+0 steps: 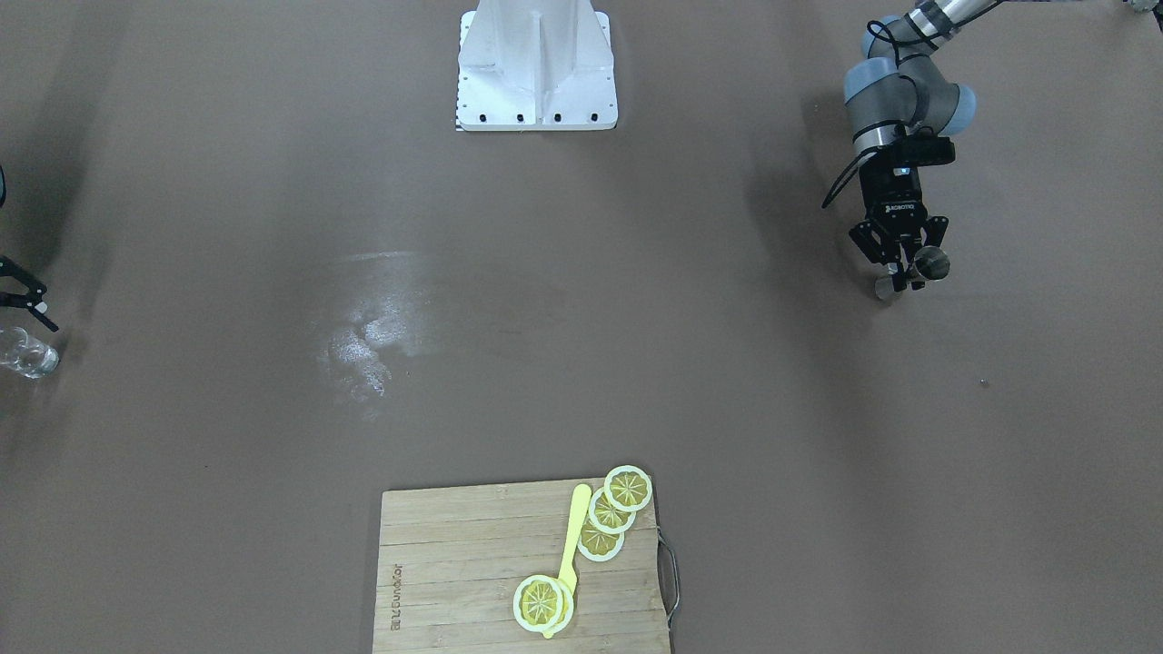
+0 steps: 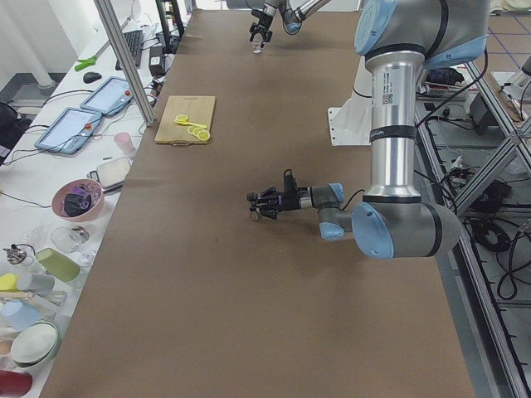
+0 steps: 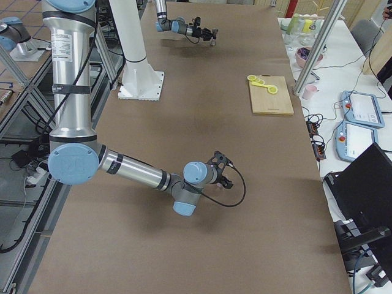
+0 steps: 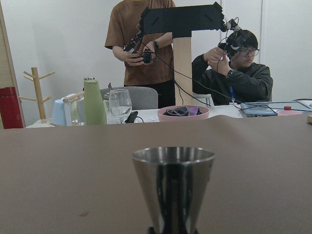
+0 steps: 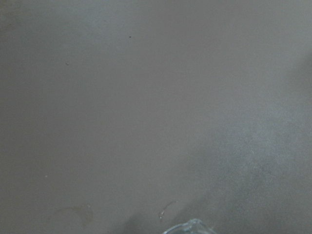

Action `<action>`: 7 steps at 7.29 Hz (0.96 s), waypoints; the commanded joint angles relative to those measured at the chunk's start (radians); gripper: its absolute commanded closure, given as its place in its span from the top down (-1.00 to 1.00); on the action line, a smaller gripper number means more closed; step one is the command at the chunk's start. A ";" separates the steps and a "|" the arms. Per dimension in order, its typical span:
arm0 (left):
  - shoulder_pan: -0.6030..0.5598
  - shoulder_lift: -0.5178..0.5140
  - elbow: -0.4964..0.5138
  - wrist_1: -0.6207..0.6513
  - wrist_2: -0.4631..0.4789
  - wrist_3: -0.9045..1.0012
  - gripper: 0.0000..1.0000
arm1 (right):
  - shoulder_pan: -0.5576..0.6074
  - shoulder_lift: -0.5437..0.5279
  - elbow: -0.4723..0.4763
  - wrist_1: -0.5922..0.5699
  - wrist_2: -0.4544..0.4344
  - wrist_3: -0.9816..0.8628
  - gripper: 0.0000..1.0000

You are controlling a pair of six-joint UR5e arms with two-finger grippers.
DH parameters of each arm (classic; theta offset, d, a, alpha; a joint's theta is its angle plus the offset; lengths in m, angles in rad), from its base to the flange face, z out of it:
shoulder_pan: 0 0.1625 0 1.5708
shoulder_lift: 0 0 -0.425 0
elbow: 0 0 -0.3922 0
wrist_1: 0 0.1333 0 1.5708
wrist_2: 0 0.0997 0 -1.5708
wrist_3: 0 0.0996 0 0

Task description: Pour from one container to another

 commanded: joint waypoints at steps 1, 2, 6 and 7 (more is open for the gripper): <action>0.000 0.000 -0.009 -0.001 -0.001 0.002 0.14 | 0.025 -0.014 0.018 -0.001 0.058 0.059 1.00; 0.000 0.000 -0.011 -0.002 -0.001 0.002 0.28 | 0.050 -0.020 0.017 -0.003 0.087 0.061 1.00; 0.000 0.001 -0.031 -0.011 -0.011 0.011 0.98 | 0.123 -0.080 0.035 -0.020 0.152 0.063 1.00; 0.002 0.008 -0.040 -0.011 -0.011 0.011 0.98 | 0.137 -0.086 0.079 -0.094 0.175 0.064 1.00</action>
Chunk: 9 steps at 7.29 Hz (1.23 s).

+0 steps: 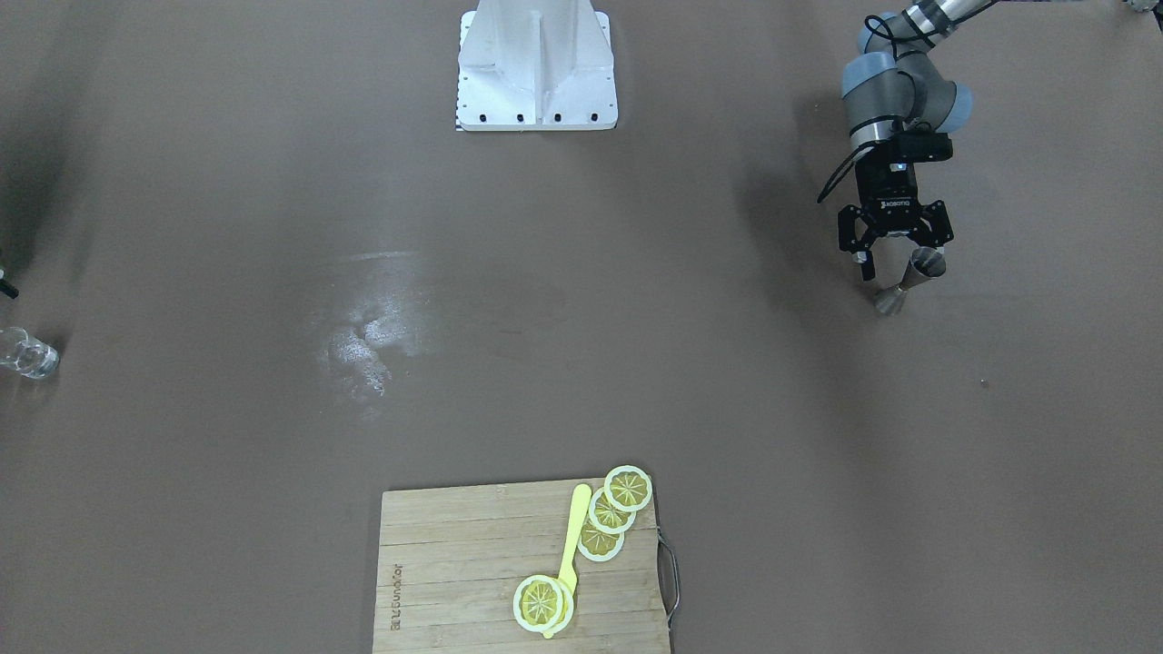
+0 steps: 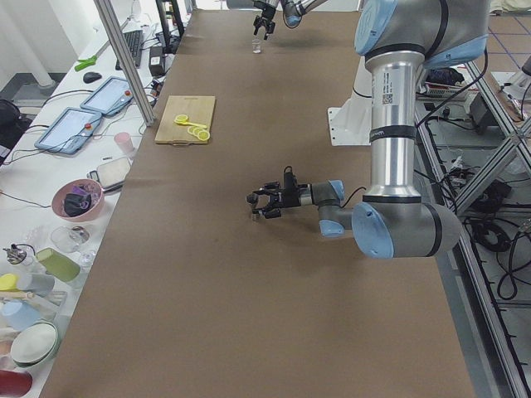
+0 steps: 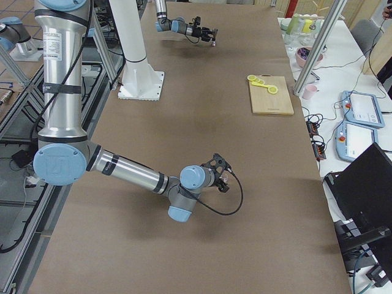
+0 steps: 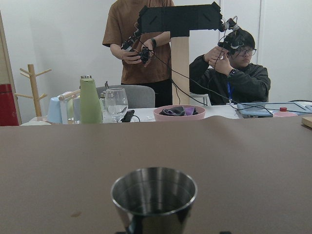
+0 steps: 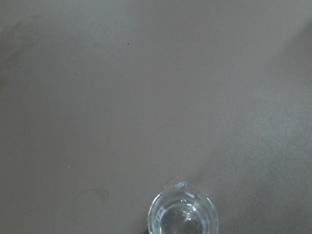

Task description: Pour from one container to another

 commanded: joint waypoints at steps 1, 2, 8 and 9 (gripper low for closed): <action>0.000 0.013 -0.033 0.000 -0.008 0.003 0.98 | 0.032 -0.055 0.150 -0.213 0.055 0.001 1.00; 0.000 0.036 -0.059 -0.003 -0.014 0.024 0.98 | 0.037 -0.107 0.262 -0.339 0.057 0.001 1.00; -0.049 0.209 -0.341 -0.142 -0.232 0.288 0.97 | 0.064 -0.224 0.767 -1.254 0.112 0.000 1.00; -0.125 0.197 -0.356 -0.218 -0.344 0.414 0.97 | 0.077 -0.216 0.808 -1.396 0.102 -0.005 1.00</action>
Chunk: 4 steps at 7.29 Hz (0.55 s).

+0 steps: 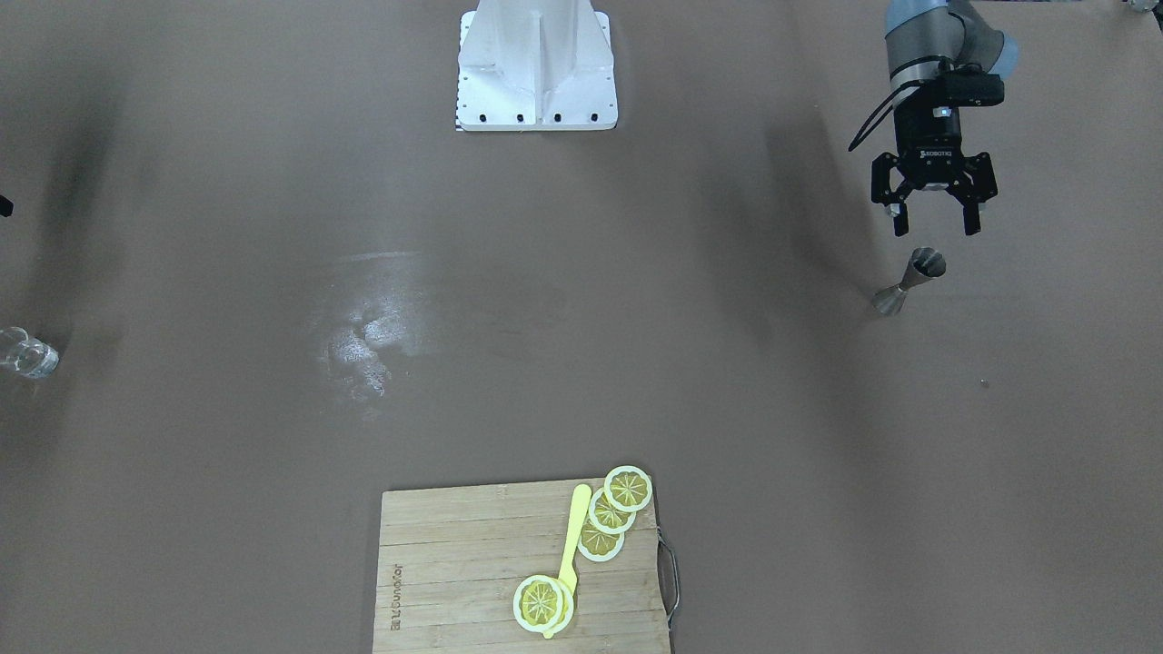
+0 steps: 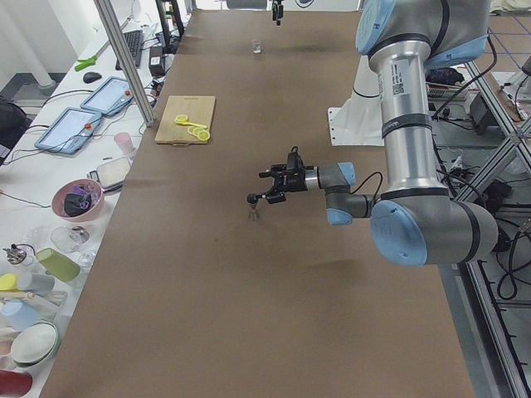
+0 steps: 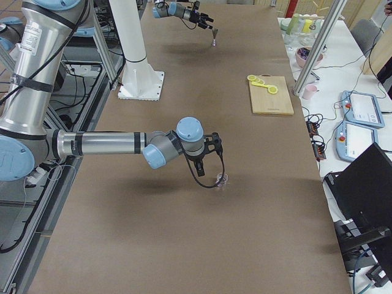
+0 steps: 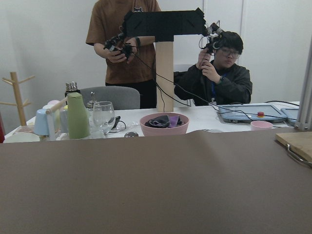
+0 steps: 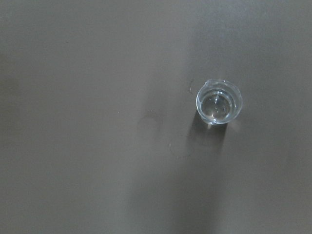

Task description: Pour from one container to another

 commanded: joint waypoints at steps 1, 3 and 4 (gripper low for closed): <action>-0.123 -0.018 -0.044 -0.090 -0.229 0.168 0.97 | 0.049 -0.006 0.047 -0.248 0.006 -0.011 1.00; -0.194 -0.057 -0.044 -0.057 -0.422 0.194 0.97 | 0.216 0.006 0.051 -0.435 -0.022 -0.005 1.00; -0.264 -0.090 -0.044 -0.012 -0.549 0.229 0.97 | 0.251 -0.003 0.031 -0.477 -0.040 -0.013 1.00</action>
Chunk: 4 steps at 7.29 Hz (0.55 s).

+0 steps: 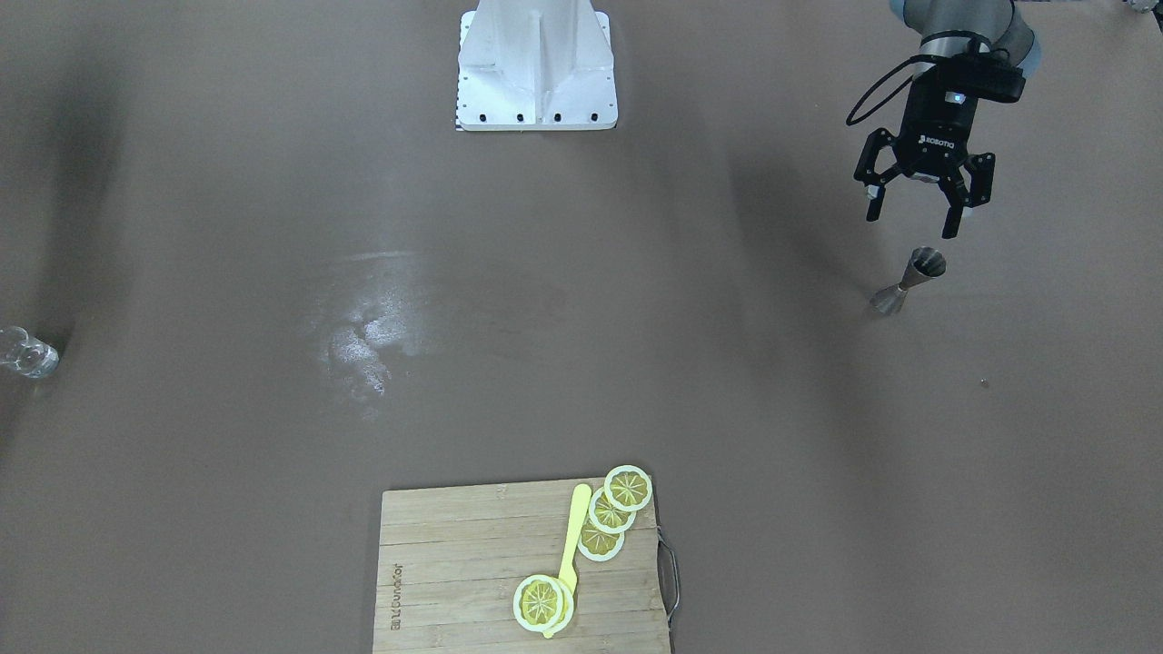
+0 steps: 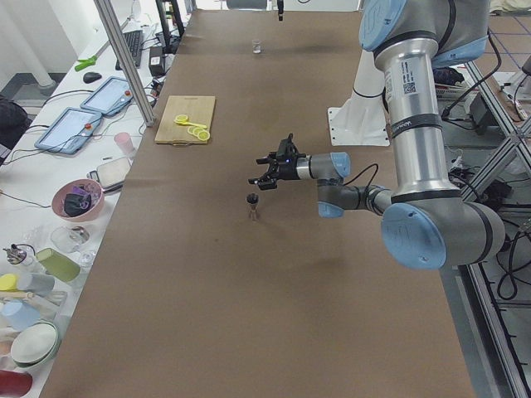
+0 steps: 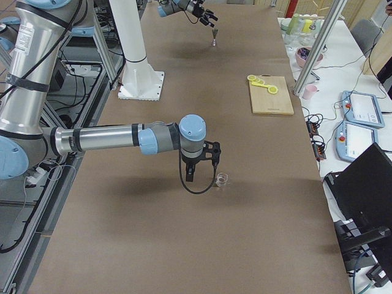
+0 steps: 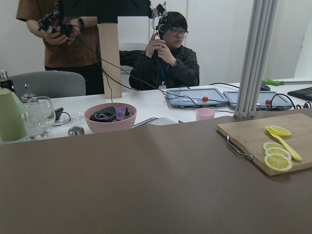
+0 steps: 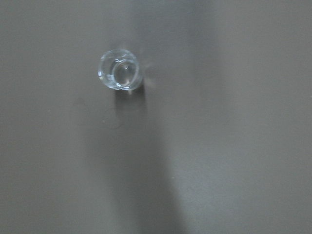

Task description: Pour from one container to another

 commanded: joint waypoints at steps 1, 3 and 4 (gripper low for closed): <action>-0.124 -0.074 -0.001 0.092 -0.249 0.042 0.97 | 0.069 -0.004 -0.041 -0.078 -0.079 -0.010 1.00; -0.218 -0.189 -0.001 0.233 -0.462 0.082 0.97 | 0.069 0.000 -0.062 -0.075 -0.085 -0.021 1.00; -0.244 -0.222 -0.001 0.299 -0.532 0.129 0.97 | 0.069 -0.006 -0.063 -0.075 -0.120 -0.066 1.00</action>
